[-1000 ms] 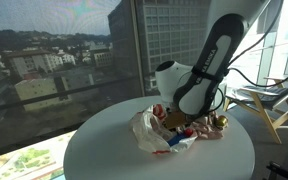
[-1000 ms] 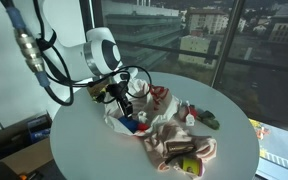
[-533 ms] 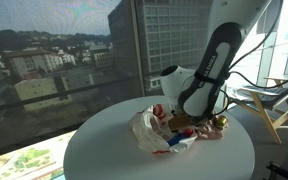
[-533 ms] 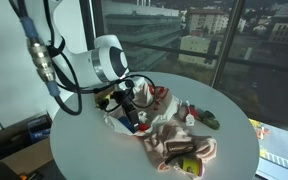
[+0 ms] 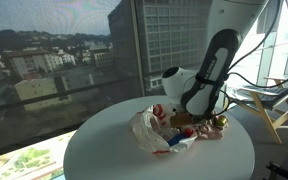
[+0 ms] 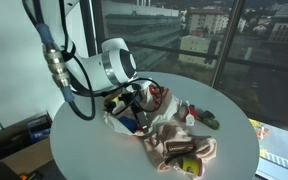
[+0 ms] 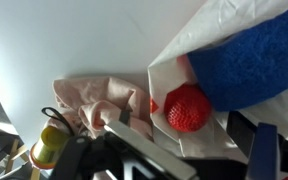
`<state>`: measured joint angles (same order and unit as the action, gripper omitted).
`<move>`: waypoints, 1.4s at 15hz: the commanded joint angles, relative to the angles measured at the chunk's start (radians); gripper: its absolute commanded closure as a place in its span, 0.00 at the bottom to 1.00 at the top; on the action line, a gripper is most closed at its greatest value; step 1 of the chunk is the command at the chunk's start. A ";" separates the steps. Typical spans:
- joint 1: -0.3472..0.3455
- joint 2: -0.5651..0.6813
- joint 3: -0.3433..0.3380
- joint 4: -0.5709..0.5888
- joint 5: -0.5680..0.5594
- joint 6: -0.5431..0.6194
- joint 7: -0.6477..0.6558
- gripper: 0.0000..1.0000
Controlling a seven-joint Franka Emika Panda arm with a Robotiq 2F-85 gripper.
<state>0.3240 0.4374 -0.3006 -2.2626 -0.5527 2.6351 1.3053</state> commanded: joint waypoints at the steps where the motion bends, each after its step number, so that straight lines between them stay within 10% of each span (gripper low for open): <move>1: 0.007 0.033 -0.007 0.051 -0.058 -0.012 0.077 0.00; 18: -0.043 0.057 0.069 0.082 -0.118 0.021 0.055 0.00; 21: -0.057 0.055 0.082 0.076 -0.105 0.021 0.052 0.34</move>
<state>0.2926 0.4975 -0.2397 -2.1817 -0.6715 2.6386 1.3570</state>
